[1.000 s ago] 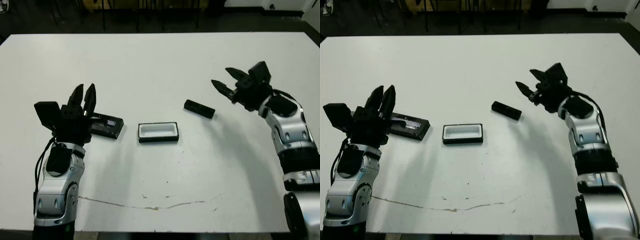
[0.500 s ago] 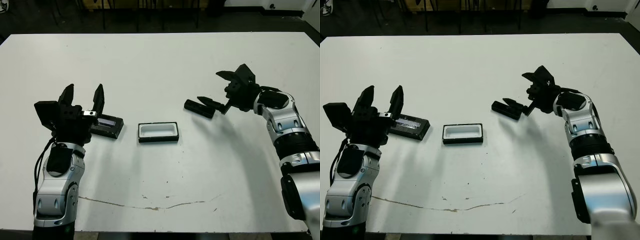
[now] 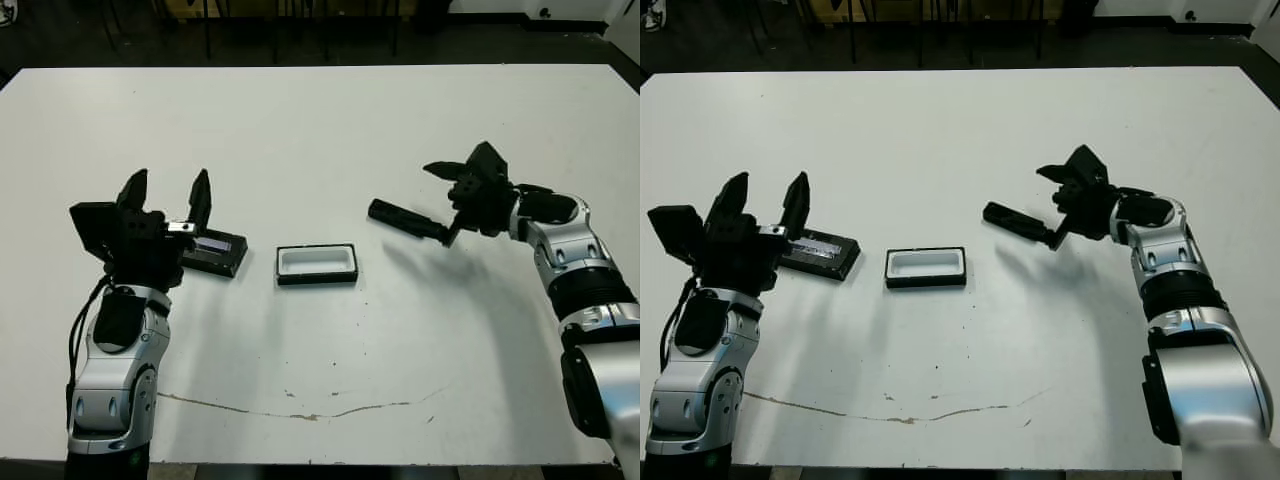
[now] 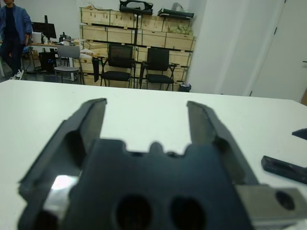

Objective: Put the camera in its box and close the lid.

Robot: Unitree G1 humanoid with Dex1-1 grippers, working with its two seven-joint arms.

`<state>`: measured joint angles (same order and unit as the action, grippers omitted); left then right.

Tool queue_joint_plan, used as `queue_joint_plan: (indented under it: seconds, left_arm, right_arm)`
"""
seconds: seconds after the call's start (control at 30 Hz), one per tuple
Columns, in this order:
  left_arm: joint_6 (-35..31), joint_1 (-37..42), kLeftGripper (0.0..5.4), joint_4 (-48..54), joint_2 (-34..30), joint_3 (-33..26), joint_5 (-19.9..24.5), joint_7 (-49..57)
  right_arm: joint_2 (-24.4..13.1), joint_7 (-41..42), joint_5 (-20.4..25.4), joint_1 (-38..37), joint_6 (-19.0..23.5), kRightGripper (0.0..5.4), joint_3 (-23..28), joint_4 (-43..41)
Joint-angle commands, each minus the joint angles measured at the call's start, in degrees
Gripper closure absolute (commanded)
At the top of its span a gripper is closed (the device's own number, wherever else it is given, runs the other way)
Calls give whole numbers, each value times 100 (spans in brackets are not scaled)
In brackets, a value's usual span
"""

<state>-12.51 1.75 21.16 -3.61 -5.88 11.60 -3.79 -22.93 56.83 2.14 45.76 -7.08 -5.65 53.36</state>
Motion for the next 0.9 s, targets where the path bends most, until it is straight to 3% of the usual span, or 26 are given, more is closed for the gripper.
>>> queue_joint_plan:
  seconds: [0.03,0.2,0.3,0.5,0.63,0.8,0.9]
  left_arm:
    - [-122,-45,198,-49,-50,0,-37,12]
    - [-124,-42,218,-49,-43,13,-48,11]
    - [-102,-47,226,-60,-66,34,-101,5]
    - [-147,-50,232,-42,-27,20,-74,33]
    - [-107,-63,224,-55,-48,22,-104,22]
    - [-105,-74,170,-49,-47,15,-76,0]
    - [-86,-78,187,-64,-39,8,-55,-11]
  right_arm:
    - [15,-58,-159,27,-9,0,-68,187]
    - [89,-281,-363,23,56,0,-154,361]
    - [125,-300,-488,1,-176,0,-235,453]
    - [251,-284,-479,-17,-97,0,-218,605]
    - [282,-278,-507,-78,2,0,-266,570]
    - [325,-314,-450,-168,169,0,-227,542]
    - [325,-403,-486,-216,175,32,-240,543]
